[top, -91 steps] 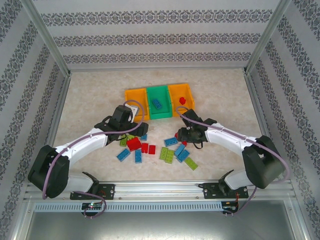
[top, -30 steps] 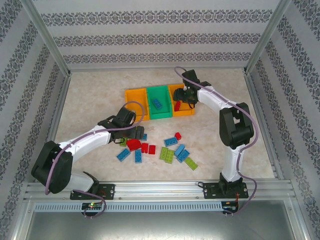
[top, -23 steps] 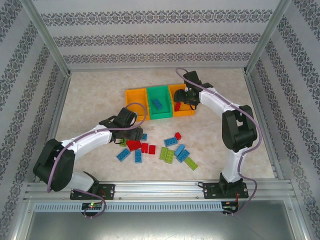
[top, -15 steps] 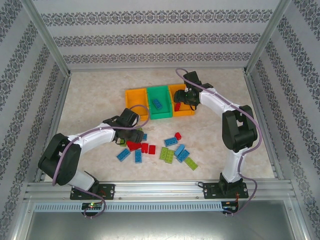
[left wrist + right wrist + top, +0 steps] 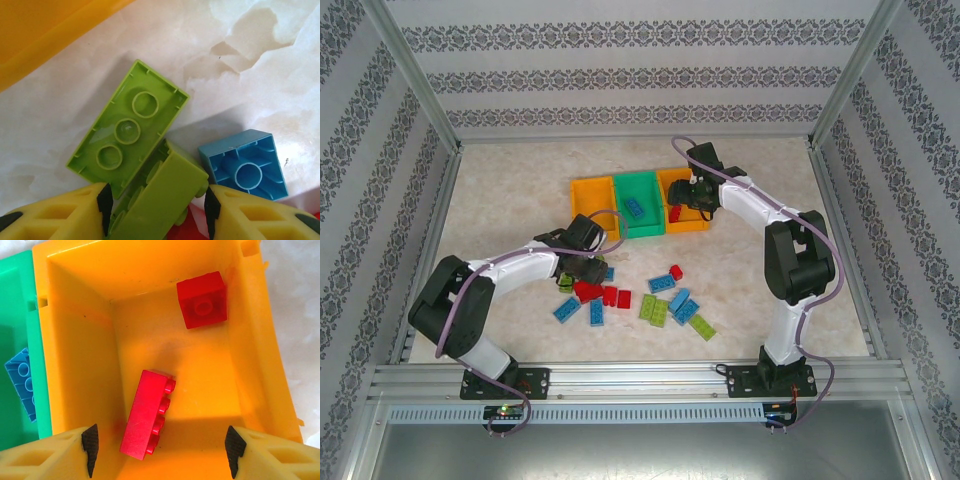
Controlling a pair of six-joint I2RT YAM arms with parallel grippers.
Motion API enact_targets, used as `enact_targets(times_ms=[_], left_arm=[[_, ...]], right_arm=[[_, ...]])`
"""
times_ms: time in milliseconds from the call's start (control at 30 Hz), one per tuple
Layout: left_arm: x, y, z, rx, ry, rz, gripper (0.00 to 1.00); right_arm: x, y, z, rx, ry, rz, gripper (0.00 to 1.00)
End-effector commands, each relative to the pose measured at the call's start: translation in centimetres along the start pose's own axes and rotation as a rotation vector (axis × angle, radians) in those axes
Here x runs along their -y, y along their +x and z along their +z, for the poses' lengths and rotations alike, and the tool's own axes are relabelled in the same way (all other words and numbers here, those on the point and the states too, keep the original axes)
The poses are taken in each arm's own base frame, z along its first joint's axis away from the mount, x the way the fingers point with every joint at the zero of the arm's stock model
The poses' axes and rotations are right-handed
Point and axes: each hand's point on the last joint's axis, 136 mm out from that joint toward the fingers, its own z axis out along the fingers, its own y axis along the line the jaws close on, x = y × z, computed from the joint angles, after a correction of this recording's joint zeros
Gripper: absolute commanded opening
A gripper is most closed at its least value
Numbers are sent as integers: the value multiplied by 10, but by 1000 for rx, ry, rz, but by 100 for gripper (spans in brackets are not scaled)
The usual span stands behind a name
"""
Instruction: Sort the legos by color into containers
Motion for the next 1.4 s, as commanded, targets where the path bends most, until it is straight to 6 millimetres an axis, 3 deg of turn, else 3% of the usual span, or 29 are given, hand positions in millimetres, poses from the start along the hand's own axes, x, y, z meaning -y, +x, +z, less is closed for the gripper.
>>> enact_targets(times_ms=[0,600,967,1167,1367], left_arm=[[10,1,0,-22,24,31,53],[9,-7,0,-18,7,7,30],[7,-31,-21,60,-11,-35,26],[0,-59,-49,147,-62,-64,25],[-5,-102,-73,260,-93,-132,24]], right_arm=[[2,-2,-12,20,4,13,71],[6,-3,-15,27,7,21,72],[4,-6,-30,50,-11,-5,73],[0,1,-37,47,-42,-18,73],[-6,26,-40,1,-61,-74,73]])
